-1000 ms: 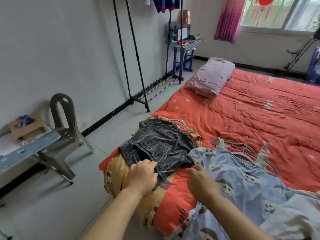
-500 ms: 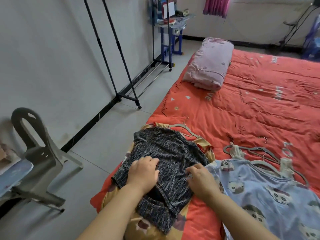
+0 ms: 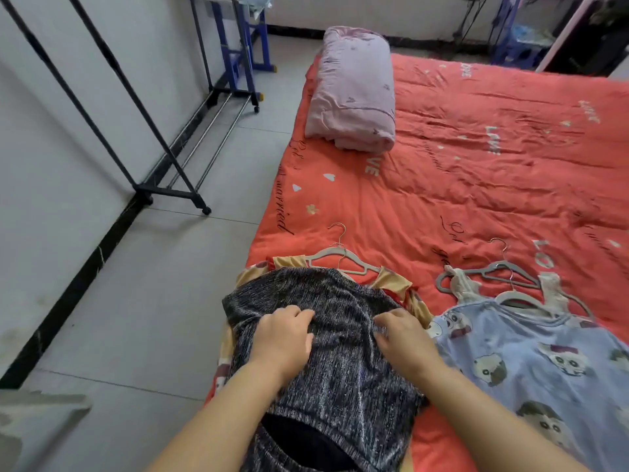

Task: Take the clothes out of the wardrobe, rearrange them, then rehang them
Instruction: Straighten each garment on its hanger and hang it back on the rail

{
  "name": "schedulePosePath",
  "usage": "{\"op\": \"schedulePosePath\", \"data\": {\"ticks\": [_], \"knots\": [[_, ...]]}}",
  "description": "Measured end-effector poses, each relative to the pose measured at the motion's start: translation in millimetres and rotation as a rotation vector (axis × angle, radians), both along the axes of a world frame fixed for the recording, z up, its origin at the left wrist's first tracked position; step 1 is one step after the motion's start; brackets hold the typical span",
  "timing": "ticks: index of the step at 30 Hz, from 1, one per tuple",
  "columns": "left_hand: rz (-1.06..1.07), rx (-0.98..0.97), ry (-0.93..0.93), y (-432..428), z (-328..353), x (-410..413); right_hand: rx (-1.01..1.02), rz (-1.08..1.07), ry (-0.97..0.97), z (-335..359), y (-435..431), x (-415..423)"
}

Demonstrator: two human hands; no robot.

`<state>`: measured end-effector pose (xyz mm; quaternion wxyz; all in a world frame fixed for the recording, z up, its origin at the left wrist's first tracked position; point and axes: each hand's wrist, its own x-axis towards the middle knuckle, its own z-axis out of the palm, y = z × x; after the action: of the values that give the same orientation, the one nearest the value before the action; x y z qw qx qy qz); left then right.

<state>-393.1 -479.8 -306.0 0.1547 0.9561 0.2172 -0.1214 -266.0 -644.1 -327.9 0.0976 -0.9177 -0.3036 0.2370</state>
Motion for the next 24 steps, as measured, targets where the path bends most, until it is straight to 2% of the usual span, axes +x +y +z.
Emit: {"op": "schedulePosePath", "data": {"ticks": [17,21,24], "knots": [[-0.042,0.063,0.065,75,-164,123,-0.104,0.021,-0.271,-161,112,114],[-0.045,0.105,0.107,78,-180,125,-0.081,-0.029,-0.227,-168,120,116],[-0.035,0.131,0.058,75,-176,122,-0.061,-0.071,-0.184,-161,119,115]]}}
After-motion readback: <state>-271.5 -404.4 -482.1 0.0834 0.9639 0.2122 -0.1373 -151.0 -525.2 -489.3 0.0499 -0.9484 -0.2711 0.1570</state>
